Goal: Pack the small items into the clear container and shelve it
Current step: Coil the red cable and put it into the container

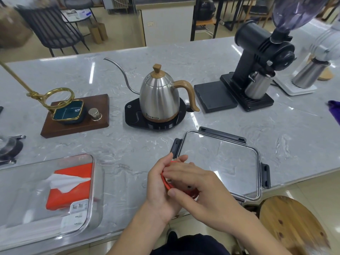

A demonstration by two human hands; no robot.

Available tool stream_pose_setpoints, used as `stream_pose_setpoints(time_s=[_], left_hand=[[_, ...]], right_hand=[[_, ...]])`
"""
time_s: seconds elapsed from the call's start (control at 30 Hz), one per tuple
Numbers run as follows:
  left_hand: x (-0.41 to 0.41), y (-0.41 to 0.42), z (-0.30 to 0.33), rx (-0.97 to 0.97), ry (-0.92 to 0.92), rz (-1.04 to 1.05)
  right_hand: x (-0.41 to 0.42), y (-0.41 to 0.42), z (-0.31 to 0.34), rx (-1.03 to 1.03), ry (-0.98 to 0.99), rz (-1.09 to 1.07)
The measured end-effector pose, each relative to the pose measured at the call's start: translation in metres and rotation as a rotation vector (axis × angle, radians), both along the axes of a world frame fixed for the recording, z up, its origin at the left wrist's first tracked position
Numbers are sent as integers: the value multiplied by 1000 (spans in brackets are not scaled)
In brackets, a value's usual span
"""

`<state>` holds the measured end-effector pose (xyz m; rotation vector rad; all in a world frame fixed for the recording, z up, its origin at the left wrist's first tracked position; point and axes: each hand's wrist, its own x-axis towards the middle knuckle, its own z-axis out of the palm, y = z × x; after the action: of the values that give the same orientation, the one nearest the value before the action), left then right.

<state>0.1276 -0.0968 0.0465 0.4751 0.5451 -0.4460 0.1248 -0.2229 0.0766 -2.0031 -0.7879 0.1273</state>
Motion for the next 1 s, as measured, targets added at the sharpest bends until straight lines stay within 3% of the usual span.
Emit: stream_pose_setpoints(time_s=[0.17,0.43,0.67,0.8,0.9,1.0], left_hand=[[3,3,1,-27,-26,1],[1,10,6,-63,-112,37],[2,23,6,-94,-276,106],[-1,34,11,-54,-369,150],[-6,43,16,29,-428,156],[-13,55,21,106,-493,186]], right_hand=[[-2,1,-8,-31,-88,6],[0,-1,-9,89,-56,-18],[5,-1,-10,248,-12,-347],[12,3,-12,250,256,-502],[11,14,-12,274,477,-445],[12,26,-10,287,554,-407]])
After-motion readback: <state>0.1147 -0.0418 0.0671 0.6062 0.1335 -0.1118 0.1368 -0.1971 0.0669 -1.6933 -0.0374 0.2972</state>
